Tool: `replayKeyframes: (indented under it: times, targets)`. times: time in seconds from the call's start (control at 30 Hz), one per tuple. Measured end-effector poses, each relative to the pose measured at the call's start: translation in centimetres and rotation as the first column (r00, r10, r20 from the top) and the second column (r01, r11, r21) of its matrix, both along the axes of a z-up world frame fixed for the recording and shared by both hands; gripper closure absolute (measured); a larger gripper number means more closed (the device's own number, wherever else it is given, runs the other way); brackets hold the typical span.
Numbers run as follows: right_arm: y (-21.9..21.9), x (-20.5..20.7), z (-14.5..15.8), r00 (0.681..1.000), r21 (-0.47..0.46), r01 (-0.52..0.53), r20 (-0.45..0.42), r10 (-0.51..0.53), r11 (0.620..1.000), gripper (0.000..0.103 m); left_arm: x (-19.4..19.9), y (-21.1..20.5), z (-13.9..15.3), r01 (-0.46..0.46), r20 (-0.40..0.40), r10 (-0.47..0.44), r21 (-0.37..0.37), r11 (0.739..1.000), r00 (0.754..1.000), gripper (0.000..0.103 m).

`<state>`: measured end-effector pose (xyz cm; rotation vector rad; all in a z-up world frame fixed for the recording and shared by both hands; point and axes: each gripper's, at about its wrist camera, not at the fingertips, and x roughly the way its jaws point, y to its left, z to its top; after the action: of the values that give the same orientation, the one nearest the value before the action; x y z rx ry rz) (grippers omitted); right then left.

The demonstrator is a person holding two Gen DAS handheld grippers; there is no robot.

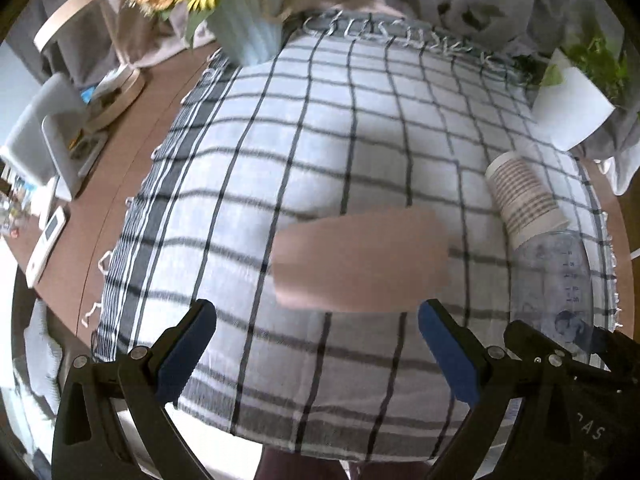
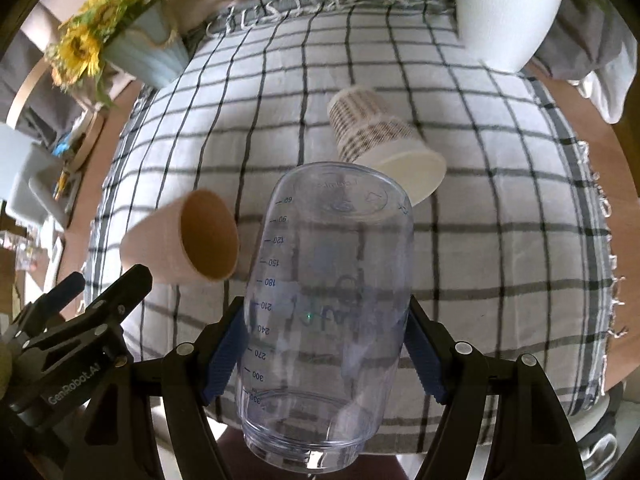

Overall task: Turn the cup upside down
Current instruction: 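Lift the clear cup with the right gripper and rotate it rim-down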

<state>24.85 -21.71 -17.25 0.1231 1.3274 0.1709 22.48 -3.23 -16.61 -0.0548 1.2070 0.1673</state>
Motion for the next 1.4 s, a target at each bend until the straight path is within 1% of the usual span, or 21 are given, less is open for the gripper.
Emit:
replayKeyframes:
  times: [0.17,0.37,0.5,0.63,0.67,0.7,0.73,0.8,0.9,1.03,1.13,1.2,1.33,1.4]
  targets:
    - [0.7,-0.1,-1.8,0.999,0.016,-0.024,-0.036,0.025,1.0,0.029,-0.4,0.5,-1.4,-0.018,-0.035,0.019,0.029,0.999,0.999,0.0]
    - [1.5,-0.3,-3.3,0.996,-0.005,-0.046,-0.076,0.045,0.999,0.029,-0.8,0.6,-2.4,-0.016,-0.062,0.018,0.041,0.999,0.998,0.0]
    - [1.4,-0.4,-3.8,0.995,-0.003,-0.041,-0.093,0.041,0.999,0.028,-0.8,0.7,-2.5,-0.016,-0.067,0.018,0.031,0.999,0.998,0.0]
    - [1.2,-0.5,-4.0,0.993,0.006,-0.042,-0.109,0.042,0.999,0.027,-0.9,0.6,-1.7,-0.022,-0.047,0.024,0.042,0.999,0.999,0.0]
    - [1.1,-0.5,-3.7,0.994,0.006,-0.043,-0.103,0.044,0.999,0.026,-1.0,0.6,-1.4,-0.022,-0.039,0.024,0.042,0.999,0.999,0.0]
    - [1.0,-0.6,-3.4,0.995,0.005,-0.041,-0.093,0.041,0.999,0.022,-1.1,0.5,-0.9,-0.021,-0.029,0.022,0.041,0.999,0.999,0.0]
    - [0.7,-0.8,-2.7,0.997,0.003,-0.034,-0.071,0.034,0.999,0.021,-1.1,0.4,-0.5,-0.019,-0.02,0.02,0.04,0.999,1.0,0.0]
    - [0.2,-1.2,-1.0,1.0,-0.006,-0.018,-0.021,0.018,1.0,0.02,-1.3,-0.1,0.5,-0.008,-0.003,0.009,0.033,0.999,1.0,0.0]
    - [-1.2,-2.0,1.7,0.999,-0.007,0.022,0.044,-0.021,1.0,0.02,-1.3,-1.3,2.4,0.031,0.032,-0.03,-0.02,0.999,0.999,0.0]
    - [-4.5,-2.7,5.2,0.979,0.005,0.135,0.155,-0.134,0.991,0.02,-0.7,-4.3,4.5,0.123,0.06,-0.119,-0.068,0.99,0.991,0.0]
    - [-6.5,-3.0,6.8,0.957,0.016,0.197,0.212,-0.196,0.98,0.02,0.1,-6.6,5.1,0.187,0.057,-0.183,-0.081,0.979,0.981,0.0]
    - [-7.7,-3.1,7.3,0.949,0.026,0.222,0.222,-0.222,0.975,0.02,0.6,-7.9,5.2,0.222,0.05,-0.218,-0.097,0.97,0.975,0.0]
    - [-9.5,-2.9,7.0,0.936,0.04,0.282,0.21,-0.284,0.959,0.02,2.2,-10.6,4.5,0.291,0.005,-0.293,-0.111,0.95,0.956,0.0]
    - [-10.9,-2.9,6.5,0.927,0.062,0.321,0.185,-0.326,0.945,0.02,3.0,-11.9,3.7,0.329,-0.038,-0.336,-0.127,0.936,0.941,0.0]
